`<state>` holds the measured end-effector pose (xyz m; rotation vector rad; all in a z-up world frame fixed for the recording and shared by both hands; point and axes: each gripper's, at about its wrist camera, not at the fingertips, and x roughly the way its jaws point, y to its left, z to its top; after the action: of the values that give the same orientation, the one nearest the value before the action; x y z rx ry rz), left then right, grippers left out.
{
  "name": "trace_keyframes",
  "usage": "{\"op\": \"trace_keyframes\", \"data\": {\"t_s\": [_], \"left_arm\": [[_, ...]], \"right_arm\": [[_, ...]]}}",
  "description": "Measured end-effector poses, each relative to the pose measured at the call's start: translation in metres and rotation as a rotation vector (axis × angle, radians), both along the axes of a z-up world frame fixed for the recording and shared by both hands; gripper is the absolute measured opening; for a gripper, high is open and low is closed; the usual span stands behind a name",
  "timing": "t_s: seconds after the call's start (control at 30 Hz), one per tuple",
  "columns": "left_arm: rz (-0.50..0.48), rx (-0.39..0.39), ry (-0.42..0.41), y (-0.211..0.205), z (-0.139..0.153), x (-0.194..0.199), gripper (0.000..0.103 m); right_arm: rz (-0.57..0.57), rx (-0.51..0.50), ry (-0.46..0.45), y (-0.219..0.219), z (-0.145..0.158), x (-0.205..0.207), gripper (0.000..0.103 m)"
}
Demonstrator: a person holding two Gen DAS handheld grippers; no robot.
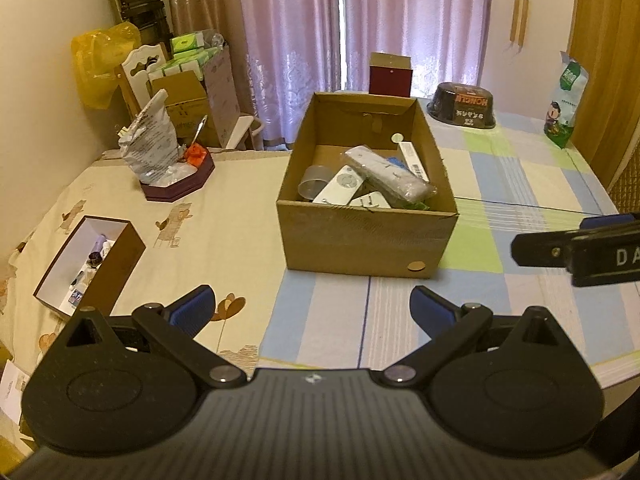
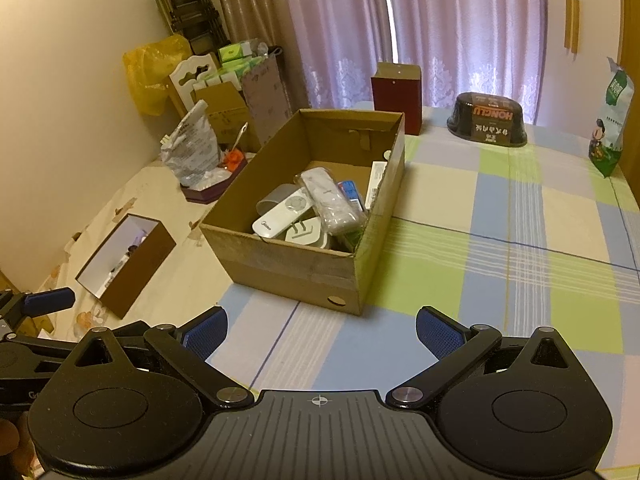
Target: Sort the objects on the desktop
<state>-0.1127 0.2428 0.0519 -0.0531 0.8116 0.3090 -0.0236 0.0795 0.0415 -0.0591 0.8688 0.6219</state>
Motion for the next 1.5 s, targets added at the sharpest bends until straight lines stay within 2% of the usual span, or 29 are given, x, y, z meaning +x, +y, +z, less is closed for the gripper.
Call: {"op": "trace_keyframes", "data": {"t_s": [0.4,1.5], "left_arm": [[0.026,0.002,-0.009,0.006,0.003,0.0,0.102],[0.012,-0.007,0.0,0.01,-0.002,0.005,0.102]], "right_arm": [[0.004,-0.008,0.015,0.0,-0.004,0.003,0.103],[0.004,-0.019,0.04,0.0,-0.013,0.006,0.103]]}}
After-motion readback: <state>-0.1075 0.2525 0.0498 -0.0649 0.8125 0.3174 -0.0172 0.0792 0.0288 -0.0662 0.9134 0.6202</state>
